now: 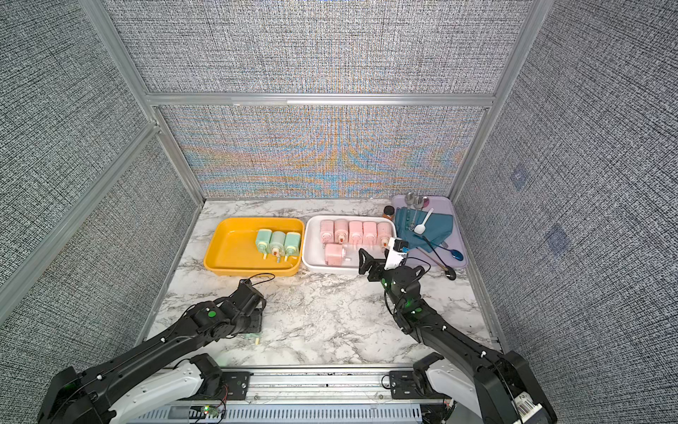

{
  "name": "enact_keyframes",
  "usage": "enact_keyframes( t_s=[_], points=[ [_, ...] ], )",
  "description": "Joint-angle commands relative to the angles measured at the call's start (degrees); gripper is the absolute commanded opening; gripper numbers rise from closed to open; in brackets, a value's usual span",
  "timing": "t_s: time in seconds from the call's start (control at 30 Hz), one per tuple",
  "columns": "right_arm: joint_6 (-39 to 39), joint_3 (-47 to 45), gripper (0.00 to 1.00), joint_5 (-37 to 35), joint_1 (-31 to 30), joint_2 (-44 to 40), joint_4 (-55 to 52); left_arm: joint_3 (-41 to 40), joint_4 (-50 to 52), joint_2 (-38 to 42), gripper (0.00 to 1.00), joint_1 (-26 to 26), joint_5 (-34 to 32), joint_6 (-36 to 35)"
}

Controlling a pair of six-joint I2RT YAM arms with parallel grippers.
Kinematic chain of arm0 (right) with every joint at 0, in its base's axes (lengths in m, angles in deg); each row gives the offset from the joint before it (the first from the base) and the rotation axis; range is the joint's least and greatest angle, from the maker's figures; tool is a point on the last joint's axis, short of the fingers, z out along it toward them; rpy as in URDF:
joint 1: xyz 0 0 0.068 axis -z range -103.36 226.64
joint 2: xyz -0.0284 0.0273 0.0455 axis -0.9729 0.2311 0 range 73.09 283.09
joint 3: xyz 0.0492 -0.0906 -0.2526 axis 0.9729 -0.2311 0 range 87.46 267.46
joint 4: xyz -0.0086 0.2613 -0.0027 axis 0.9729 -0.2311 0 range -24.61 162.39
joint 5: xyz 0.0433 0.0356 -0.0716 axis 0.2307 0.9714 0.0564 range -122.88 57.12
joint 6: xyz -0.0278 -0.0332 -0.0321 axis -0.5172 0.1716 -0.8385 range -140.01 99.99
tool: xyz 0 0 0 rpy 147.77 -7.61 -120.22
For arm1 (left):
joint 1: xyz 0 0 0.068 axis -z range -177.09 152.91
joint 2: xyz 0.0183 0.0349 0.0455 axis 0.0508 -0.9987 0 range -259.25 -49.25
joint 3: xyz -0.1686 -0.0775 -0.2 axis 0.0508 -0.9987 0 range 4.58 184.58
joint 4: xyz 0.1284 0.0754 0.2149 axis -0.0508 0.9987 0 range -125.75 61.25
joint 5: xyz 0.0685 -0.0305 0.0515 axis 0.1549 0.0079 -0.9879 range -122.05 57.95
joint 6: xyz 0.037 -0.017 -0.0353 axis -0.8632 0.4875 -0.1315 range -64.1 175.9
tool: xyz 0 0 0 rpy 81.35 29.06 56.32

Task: Place the pencil sharpeners by color into the storage box
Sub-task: Pick up the pencil sharpener from the center of the board.

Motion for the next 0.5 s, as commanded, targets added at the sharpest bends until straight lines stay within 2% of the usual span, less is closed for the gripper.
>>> enact_keyframes(
  t_s=[0.0, 0.07, 0.17, 0.2, 0.27, 0.3, 0.47],
  points=[
    [0.21, 0.66, 0.99, -0.36, -0.04, 0.44, 0.05, 0.34, -0.11, -0.30, 0.54, -0.05, -0.52, 0.38],
    [0.13, 0.67, 0.99, -0.38, -0.04, 0.46, -0.05, 0.74, -0.11, -0.88, 0.50, -0.07, -0.28, 0.30],
    [0.08, 0.56, 0.99, -0.61, -0.04, 0.53, -0.26, 1.52, -0.11, -2.07, 0.36, -0.04, 0.36, 0.25],
    [0.12, 0.49, 0.99, -0.62, -0.03, 0.53, -0.30, 1.82, -0.15, -2.51, 0.29, -0.06, 0.41, 0.23],
    [0.21, 0.42, 0.99, -0.64, 0.05, 0.40, -0.30, 2.40, -0.28, -3.30, 0.04, -0.07, 0.34, 0.77],
    [0.21, 0.50, 0.99, -0.64, 0.00, 0.40, -0.34, 3.10, -0.11, -3.65, 0.00, -0.02, 0.13, 1.71],
    [0.43, 0.68, 0.99, -0.88, 0.02, 0.14, -0.93, 7.55, -0.33, -5.55, 0.00, -0.02, -1.48, 3.92]
  ],
)
